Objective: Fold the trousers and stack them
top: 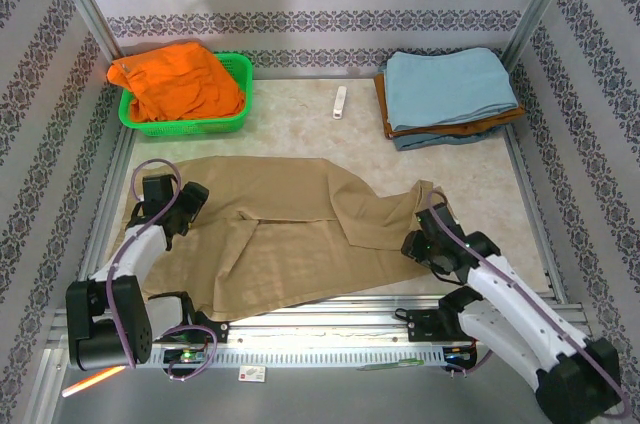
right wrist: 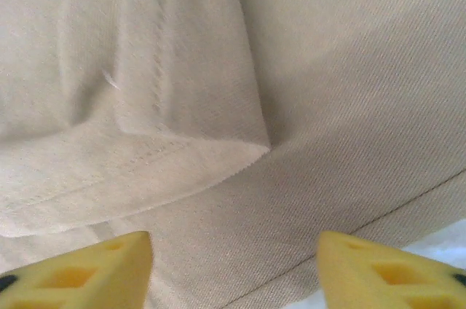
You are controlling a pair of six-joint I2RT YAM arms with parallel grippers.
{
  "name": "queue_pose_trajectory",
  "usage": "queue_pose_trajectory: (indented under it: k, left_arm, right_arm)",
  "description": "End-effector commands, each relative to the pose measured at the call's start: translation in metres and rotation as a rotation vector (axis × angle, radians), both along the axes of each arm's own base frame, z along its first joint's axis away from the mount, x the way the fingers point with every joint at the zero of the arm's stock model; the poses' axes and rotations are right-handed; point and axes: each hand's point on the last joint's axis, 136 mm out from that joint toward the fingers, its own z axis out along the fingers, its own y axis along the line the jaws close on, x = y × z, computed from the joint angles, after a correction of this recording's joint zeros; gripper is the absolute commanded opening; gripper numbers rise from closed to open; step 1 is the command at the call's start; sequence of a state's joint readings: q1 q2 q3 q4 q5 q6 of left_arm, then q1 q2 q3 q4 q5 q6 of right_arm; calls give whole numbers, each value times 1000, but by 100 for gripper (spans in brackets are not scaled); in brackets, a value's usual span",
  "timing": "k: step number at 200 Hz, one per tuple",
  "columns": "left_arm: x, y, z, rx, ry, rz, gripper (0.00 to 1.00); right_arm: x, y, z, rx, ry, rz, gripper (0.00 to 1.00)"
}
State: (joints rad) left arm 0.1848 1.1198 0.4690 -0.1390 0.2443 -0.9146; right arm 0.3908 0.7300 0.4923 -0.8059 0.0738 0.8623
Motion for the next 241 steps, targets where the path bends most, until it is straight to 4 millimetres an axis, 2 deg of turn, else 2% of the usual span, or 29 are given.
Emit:
queue_pose_trajectory:
  k: [1,21,39,53,71,89,121,141,154,162,171,186,223,241]
  left_arm:
    - [-6,-2,-2,-20,8,3,78]
    - [-7,-3,-1,-27,7,0,78]
    - [-7,-4,1,-29,2,-7,78]
    - [-8,-4,3,-21,0,-8,78]
    - [-8,-3,3,-19,1,-7,78]
    - [-8,-5,3,-25,-1,-11,78]
    - [-7,-6,4,-28,0,-17,78]
    - [-7,-6,6,-25,-5,-21,78]
    - [-6,-6,7,-25,-6,-21,78]
    - [-6,-5,8,-25,-8,-21,78]
    - [-5,-6,9,-25,-9,-23,78]
    - [-6,-6,11,-22,-8,-28,78]
    - [-3,-5,22,-9,-27,-32,78]
    - [-1,-4,28,-4,-38,-29,79]
  right_arm:
    - [20,-19,21,-60,-52,-49,65]
    - [46,-29,22,-24,-54,-77,67]
    - [63,-23,17,56,-29,-56,66]
    - [73,-10,17,97,-11,16,65]
    - [79,4,18,94,13,90,65]
    - [82,10,19,68,0,111,68]
    - [81,4,0,20,59,100,67]
    - [79,5,-12,15,116,119,56]
    - [80,6,-17,32,132,126,25]
    - [82,7,-15,46,129,130,11]
    - [85,7,-8,44,108,132,0]
    - [90,6,15,40,50,138,0]
    - [101,2,110,149,-203,76,0]
    - [102,-13,150,210,-320,-13,0]
